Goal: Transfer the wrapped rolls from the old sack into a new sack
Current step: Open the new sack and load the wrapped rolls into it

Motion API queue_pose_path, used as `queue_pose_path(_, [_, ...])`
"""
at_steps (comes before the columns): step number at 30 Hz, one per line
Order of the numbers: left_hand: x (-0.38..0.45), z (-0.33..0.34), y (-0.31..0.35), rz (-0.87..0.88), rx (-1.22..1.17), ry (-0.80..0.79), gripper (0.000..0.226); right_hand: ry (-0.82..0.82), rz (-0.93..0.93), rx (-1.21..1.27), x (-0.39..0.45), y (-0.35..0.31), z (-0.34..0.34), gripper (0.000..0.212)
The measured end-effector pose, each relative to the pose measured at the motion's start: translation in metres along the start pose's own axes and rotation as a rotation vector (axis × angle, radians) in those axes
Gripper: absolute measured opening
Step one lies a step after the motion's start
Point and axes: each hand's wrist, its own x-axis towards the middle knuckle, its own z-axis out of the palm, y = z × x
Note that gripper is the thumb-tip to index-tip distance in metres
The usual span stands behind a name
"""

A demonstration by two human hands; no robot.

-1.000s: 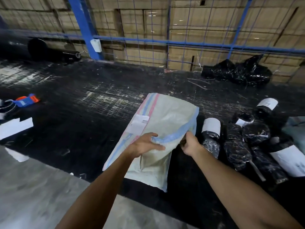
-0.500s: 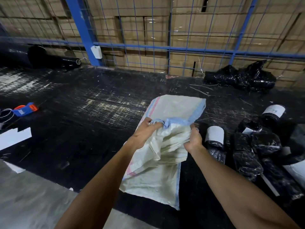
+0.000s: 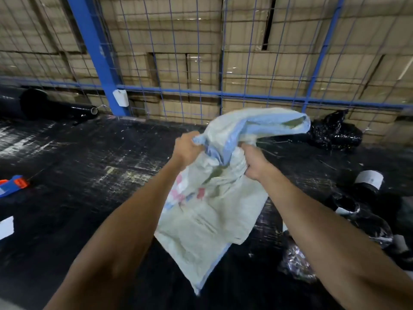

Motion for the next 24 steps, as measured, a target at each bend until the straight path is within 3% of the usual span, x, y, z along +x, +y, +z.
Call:
queue_pose_path(3, [0.086,-0.055,0.03,0.064,-0.072,0.252,0.011,0.114,-0.241,-0.125,0.016,-0.086,0.027,0.037])
queue_pose_path(5, [0.129,-0.096,0.042,0.16,-0.136,0.418,0.012,0.215,-0.413,-0.288,0.02,-0.132,0.04,0.012])
queue_pose_path(6, [0.144,-0.112,0.048,0.235,-0.145,0.491,0.012,0.262,-0.494,-0.378,0.021,-0.15,0.045,0.009])
queue_pose_path(8, [0.154,-0.134,0.053,0.331,-0.187,0.595,0.012,0.318,-0.59,-0.59,0.027,-0.171,0.047,0.017])
queue_pose_path(10, [0.161,-0.145,0.028,0.314,-0.246,0.612,0.021,0.374,-0.684,-0.864,0.028,-0.175,0.047,0.014])
queue_pose_path(13, [0.164,-0.144,-0.05,-0.04,-0.239,0.549,0.066,0.36,-0.861,-1.216,0.024,-0.152,0.041,0.021])
queue_pose_path(16, [0.127,-0.12,-0.107,-0.546,-0.101,0.55,0.097,0.14,-0.759,-1.543,0.021,-0.098,0.039,0.029])
queue_pose_path(19, [0.057,-0.074,-0.121,-0.686,-0.068,0.35,0.096,-0.101,-0.496,-1.682,0.025,-0.045,0.049,0.04])
queue_pose_path(22, [0.017,-0.029,-0.123,-0.781,-0.005,0.188,0.087,-0.156,-0.428,-1.484,0.021,-0.023,0.06,0.054])
queue_pose_path(24, [0.0,-0.009,-0.112,-0.784,-0.239,-0.063,0.074,-0.195,-0.366,-1.359,0.019,-0.019,0.065,0.058])
